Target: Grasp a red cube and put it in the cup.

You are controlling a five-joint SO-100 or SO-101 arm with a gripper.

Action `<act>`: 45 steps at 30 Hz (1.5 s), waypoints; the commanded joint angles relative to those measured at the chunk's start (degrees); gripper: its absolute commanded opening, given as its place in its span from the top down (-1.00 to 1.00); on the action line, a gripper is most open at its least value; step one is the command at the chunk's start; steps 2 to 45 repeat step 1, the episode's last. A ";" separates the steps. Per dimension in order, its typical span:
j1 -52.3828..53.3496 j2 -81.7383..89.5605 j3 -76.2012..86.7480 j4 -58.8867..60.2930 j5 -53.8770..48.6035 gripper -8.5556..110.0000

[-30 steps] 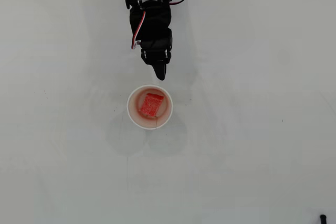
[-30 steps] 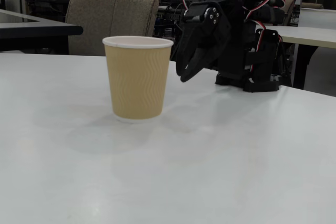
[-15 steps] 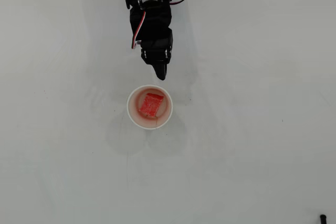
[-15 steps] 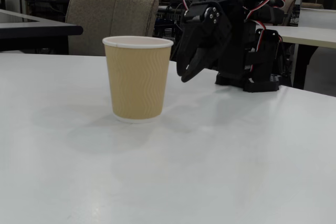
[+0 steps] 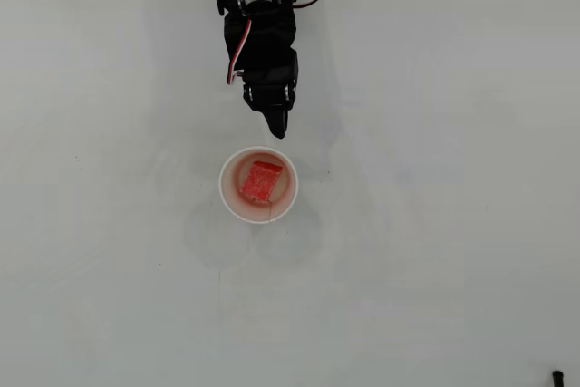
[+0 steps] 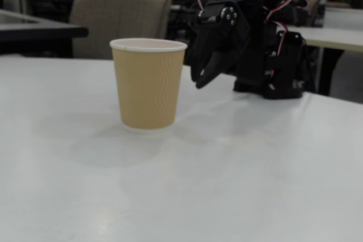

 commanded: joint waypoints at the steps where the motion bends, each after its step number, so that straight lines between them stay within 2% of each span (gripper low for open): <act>1: -0.53 0.88 4.13 -0.97 -0.18 0.85; 45: -0.53 0.88 4.13 -0.97 -0.18 0.85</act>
